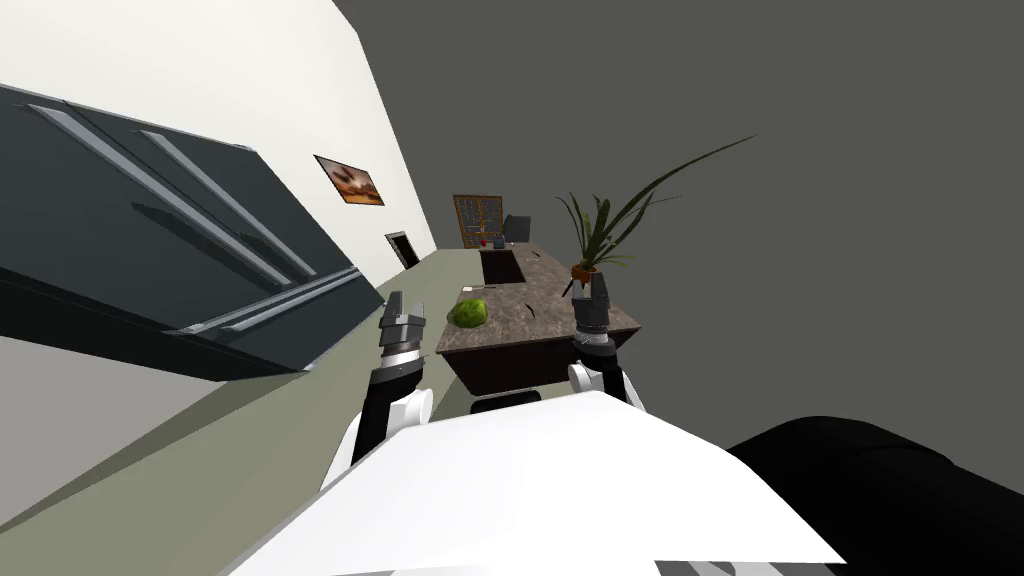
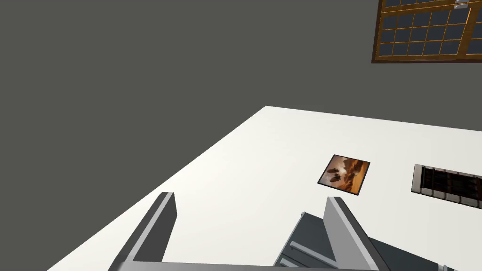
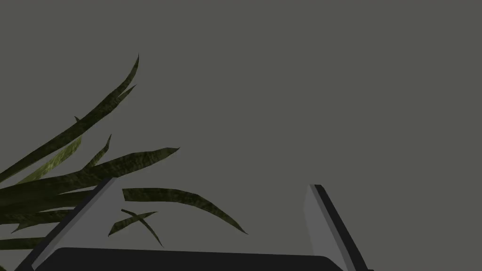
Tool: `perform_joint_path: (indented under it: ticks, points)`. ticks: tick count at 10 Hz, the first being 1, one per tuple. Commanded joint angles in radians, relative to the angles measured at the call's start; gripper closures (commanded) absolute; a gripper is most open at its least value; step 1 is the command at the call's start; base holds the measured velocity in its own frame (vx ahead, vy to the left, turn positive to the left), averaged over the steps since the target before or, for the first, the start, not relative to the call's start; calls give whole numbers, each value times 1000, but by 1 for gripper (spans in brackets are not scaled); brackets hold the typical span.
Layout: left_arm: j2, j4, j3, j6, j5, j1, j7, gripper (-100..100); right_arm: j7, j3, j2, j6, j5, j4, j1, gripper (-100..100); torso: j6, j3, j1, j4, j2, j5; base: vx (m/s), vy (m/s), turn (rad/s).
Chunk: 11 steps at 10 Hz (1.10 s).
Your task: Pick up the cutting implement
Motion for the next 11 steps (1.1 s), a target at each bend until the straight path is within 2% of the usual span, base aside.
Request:
perform_joint_path:
  ticks: [1, 4, 7, 8, 9, 10, 11]
  points:
    - [0, 0, 0, 0, 0, 0, 0, 0, -17, 1, -30, -2, 6, 5, 19, -100, 0, 0, 0, 0, 0, 0, -11, -15, 39]
    - [0, 0, 0, 0, 0, 0, 0, 0, -81, 3, -106, -8, 27, 28, 93, -100, 0, 2, -3, 1, 4, -1, -55, -48, 90]
    - [0, 0, 0, 0, 0, 0, 0, 0, -175, 7, -194, -16, 56, 70, 201, -100, 0, 3, -6, 1, 6, -1, -80, -78, 157]
    - [0, 0, 0, 0, 0, 0, 0, 0, -179, 7, -194, -16, 56, 70, 208, -100, 0, 3, -6, 1, 6, -1, -54, -55, 56]
    - [0, 0, 0, 0, 0, 0, 0, 0, -216, 8, -226, -19, 67, 89, 246, -100, 0, 3, -5, 1, 4, -1, -42, -37, 139]
    - [0, 0, 0, 0, 0, 0, 0, 0, -216, 8, -226, -19, 67, 89, 253, -100, 0, 2, -3, 1, 3, -1, -34, -28, 81]
    - [0, 0, 0, 0, 0, 0, 0, 0, -253, 10, -258, -21, 77, 110, 294, -100, 0, 1, -3, 1, 2, -1, -39, -44, 173]
